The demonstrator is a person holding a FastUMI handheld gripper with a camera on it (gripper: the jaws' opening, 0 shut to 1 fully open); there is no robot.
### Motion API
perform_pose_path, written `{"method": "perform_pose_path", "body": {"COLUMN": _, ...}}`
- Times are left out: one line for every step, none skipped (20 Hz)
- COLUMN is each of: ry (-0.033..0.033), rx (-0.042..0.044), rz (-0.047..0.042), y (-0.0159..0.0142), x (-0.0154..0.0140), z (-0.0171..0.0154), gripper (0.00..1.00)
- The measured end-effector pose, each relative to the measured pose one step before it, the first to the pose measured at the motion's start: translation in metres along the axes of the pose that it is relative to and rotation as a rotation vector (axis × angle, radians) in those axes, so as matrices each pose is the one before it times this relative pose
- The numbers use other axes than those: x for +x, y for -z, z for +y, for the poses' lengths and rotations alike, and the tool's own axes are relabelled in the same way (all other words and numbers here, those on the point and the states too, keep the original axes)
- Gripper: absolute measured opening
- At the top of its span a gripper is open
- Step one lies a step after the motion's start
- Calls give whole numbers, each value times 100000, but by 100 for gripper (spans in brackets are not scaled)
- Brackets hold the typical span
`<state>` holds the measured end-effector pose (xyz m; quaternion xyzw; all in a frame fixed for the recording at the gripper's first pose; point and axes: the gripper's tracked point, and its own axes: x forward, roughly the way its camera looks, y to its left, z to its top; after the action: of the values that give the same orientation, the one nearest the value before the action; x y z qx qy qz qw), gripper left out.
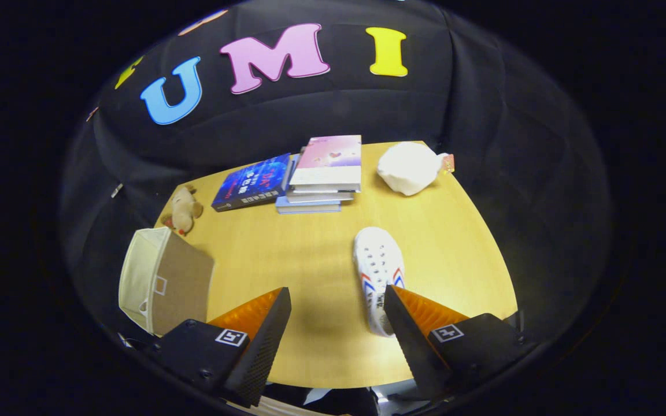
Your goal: Open the storage box then place both shoes into the box .Put the left shoe in first, then the right shoe, with the right side of both shoes facing outward in a uniform manner.
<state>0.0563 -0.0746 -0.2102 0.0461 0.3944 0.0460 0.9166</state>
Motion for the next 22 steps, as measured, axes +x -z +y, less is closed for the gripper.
{"method": "perform_pose_path", "body": {"ry": 1301, "rx": -901, "rz": 1789, "y": 433, "x": 755, "z": -1601, "gripper": 99}}
{"method": "perform_pose_path", "body": {"ry": 471, "rx": -902, "rz": 2173, "y": 319, "x": 788, "z": -1428, "gripper": 99}}
{"method": "perform_pose_path", "body": {"ry": -275, "rx": -798, "rz": 1976, "y": 497, "x": 954, "z": -973, "gripper": 99}}
{"method": "perform_pose_path", "body": {"ry": -107, "rx": -1263, "rz": 1880, "y": 360, "x": 883, "z": -1026, "gripper": 99}}
{"method": "perform_pose_path", "body": {"ry": 219, "rx": -1922, "rz": 1870, "y": 417, "x": 1127, "z": -950, "gripper": 99}}
{"method": "perform_pose_path", "body": {"ry": 995, "rx": -2861, "rz": 1589, "y": 437, "x": 1010, "z": -1081, "gripper": 99}}
{"method": "perform_pose_path", "body": {"ry": 1527, "rx": -3243, "rz": 2155, "y": 565, "x": 988, "z": -1012, "gripper": 99}}
{"method": "perform_pose_path", "body": {"ry": 1686, "rx": -2765, "rz": 1993, "y": 586, "x": 927, "z": -995, "gripper": 99}}
{"method": "perform_pose_path", "body": {"ry": 1181, "rx": -1786, "rz": 2037, "y": 462, "x": 942, "z": -874, "gripper": 99}}
{"method": "perform_pose_path", "body": {"ry": -346, "rx": -115, "rz": 1408, "y": 289, "x": 835, "z": -272, "gripper": 99}}
{"method": "perform_pose_path", "body": {"ry": -1146, "rx": 532, "rz": 1637, "y": 243, "x": 787, "z": 46, "gripper": 99}}
{"method": "perform_pose_path", "body": {"ry": -1783, "rx": 661, "rz": 1838, "y": 255, "x": 681, "z": 218, "gripper": 99}}
{"method": "perform_pose_path", "body": {"ry": -1592, "rx": 266, "rz": 1325, "y": 155, "x": 621, "z": 269, "gripper": 99}}
{"method": "perform_pose_path", "body": {"ry": -1226, "rx": -53, "rz": 773, "y": 63, "x": 571, "z": 224, "gripper": 97}}
{"method": "perform_pose_path", "body": {"ry": -1585, "rx": 424, "rz": 204, "y": -133, "x": 555, "z": 271, "gripper": 96}}
{"method": "perform_pose_path", "body": {"ry": -1288, "rx": 2185, "rz": -408, "y": -322, "x": 444, "z": 194, "gripper": 93}}
{"method": "perform_pose_path", "body": {"ry": -1274, "rx": 3369, "rz": 839, "y": -64, "x": 467, "z": 177, "gripper": 90}}
{"method": "perform_pose_path", "body": {"ry": -2266, "rx": 2510, "rz": 3200, "y": 720, "x": 413, "z": 277, "gripper": 83}}
{"method": "perform_pose_path", "body": {"ry": -1991, "rx": 2344, "rz": 1176, "y": 148, "x": 350, "z": 284, "gripper": 80}}
{"method": "perform_pose_path", "body": {"ry": -2437, "rx": 2452, "rz": 671, "y": 114, "x": 612, "z": 343, "gripper": 70}}
{"method": "perform_pose_path", "body": {"ry": -2341, "rx": 2786, "rz": 1157, "y": 176, "x": 128, "z": 617, "gripper": 57}}
{"method": "perform_pose_path", "body": {"ry": 939, "rx": 681, "rz": 348, "y": 0, "x": -322, "z": -147, "gripper": 48}}
